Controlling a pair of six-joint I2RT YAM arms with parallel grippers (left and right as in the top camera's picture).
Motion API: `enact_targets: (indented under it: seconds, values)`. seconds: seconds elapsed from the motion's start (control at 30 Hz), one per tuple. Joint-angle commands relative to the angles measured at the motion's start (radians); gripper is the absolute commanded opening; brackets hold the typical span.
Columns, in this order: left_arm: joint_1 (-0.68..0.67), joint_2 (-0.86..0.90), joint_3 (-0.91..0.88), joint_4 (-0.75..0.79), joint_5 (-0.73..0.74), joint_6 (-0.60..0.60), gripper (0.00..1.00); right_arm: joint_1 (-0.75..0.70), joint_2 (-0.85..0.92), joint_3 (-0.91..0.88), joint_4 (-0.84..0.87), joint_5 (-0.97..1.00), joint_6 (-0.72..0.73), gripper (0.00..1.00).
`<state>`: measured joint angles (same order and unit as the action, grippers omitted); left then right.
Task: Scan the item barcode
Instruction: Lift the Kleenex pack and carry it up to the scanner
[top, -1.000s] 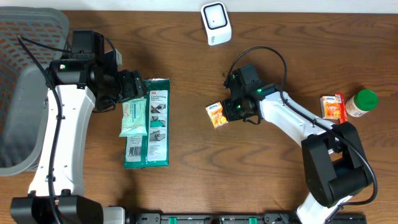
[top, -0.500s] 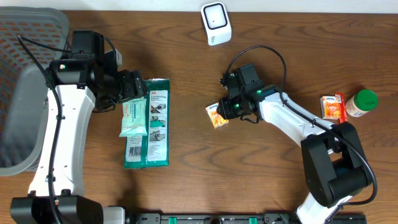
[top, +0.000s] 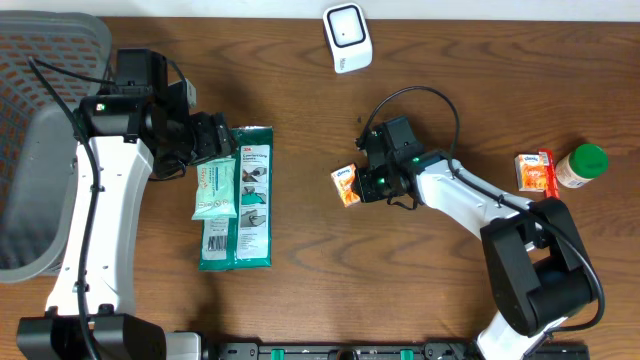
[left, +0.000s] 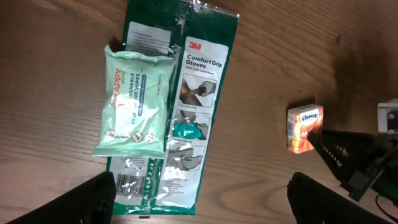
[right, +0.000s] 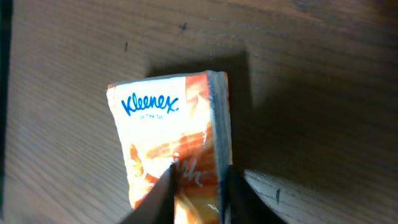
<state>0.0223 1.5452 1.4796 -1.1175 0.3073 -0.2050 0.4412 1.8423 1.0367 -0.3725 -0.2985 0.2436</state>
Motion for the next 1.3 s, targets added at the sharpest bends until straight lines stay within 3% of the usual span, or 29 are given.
enact_targets:
  seconds: [0.0, 0.37, 0.57, 0.87, 1.0, 1.27]
  values:
    - [-0.002, 0.003, -0.002, 0.000, -0.014, 0.013, 0.89, 0.008, -0.016, -0.019, -0.007, 0.028, 0.013, 0.01]
    - [-0.002, 0.003, -0.002, 0.000, -0.014, 0.013, 0.89, 0.018, -0.275, 0.141, -0.287, 0.340, -0.047, 0.01]
    - [-0.002, 0.003, -0.002, 0.000, -0.014, 0.013, 0.89, 0.019, -0.282, 0.415, -0.649, 0.450, -0.047, 0.01]
    - [-0.002, 0.003, -0.002, 0.000, -0.014, 0.013, 0.89, 0.053, -0.163, 1.008, -1.125, 0.707, -0.047, 0.01]
    - [-0.002, 0.003, -0.002, 0.000, -0.014, 0.013, 0.89, 0.082, -0.092, 1.106, -1.160, 0.805, -0.066, 0.01]
    - [-0.002, 0.003, -0.002, 0.000, -0.014, 0.013, 0.89, 0.187, 0.058, 1.109, -0.922, 1.122, -0.191, 0.01]
